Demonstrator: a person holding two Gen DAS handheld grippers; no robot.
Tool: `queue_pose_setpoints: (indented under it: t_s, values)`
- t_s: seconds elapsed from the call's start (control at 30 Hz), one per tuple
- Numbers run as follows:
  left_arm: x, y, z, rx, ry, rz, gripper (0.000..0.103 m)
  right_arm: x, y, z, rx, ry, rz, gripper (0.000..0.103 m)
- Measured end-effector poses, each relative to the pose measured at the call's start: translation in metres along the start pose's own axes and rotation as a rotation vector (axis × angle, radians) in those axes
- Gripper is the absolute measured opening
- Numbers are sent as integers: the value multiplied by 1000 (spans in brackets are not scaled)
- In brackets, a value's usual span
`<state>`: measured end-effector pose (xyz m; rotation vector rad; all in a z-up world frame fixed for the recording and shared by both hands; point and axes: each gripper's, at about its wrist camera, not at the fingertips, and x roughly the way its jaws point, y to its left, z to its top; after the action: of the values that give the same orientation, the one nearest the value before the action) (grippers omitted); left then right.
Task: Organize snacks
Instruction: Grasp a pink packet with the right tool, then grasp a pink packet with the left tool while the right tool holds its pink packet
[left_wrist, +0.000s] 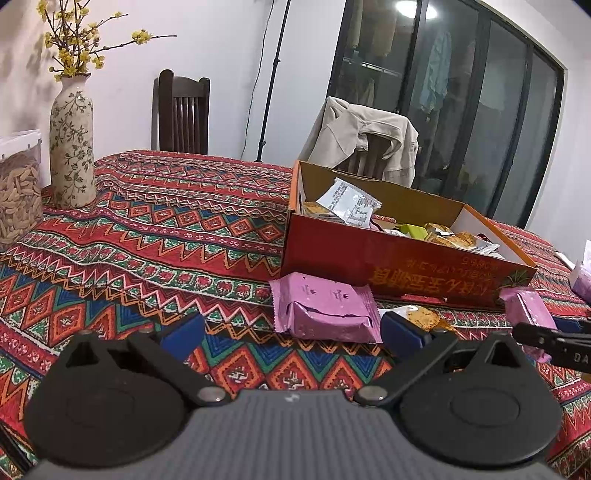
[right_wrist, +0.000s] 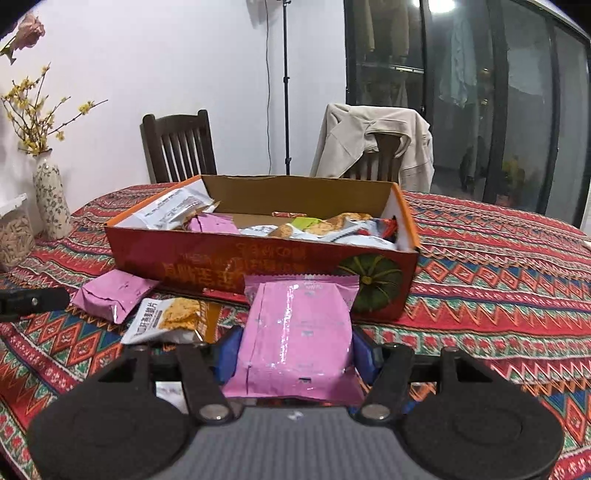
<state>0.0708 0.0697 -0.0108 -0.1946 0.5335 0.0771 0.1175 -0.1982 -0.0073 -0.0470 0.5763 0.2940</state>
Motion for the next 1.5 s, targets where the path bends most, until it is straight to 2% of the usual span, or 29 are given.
queue_pose_setpoints:
  t_s: [0.17,0.47,0.63,0.83,1.13,1.23,1.3,1.33,1.43,1.5]
  values:
    - [-2,-3,3,13,2,14,103,-1,-8,-7,35,-2,-4,61]
    - [-3,-20,27,137,-11,54,103,-1,-14,-11,72,-18,0,61]
    - [22,-27,38,169,61,61,103,-2,-18,-11,97,-22,-11,61]
    - [59,-41,37,186,153,51,103,0,-21,-12,112,-18,-27,61]
    - [94,-44,21,169,248,67,103,1,-23,-13,124,-14,-28,61]
    - [94,-42,20,156,238,72,102,2,-23,-13,122,-12,-28,61]
    - [92,-40,20,148,232,66,97,2,-23,-13,122,-12,-28,61]
    - [89,-39,20,150,225,61,87,2,-23,-13,122,-11,-29,61]
    - [83,-36,23,136,215,43,73,2,-23,-13,122,-9,-29,61]
    - [79,-35,26,127,207,40,69,2,-23,-13,121,-9,-27,61]
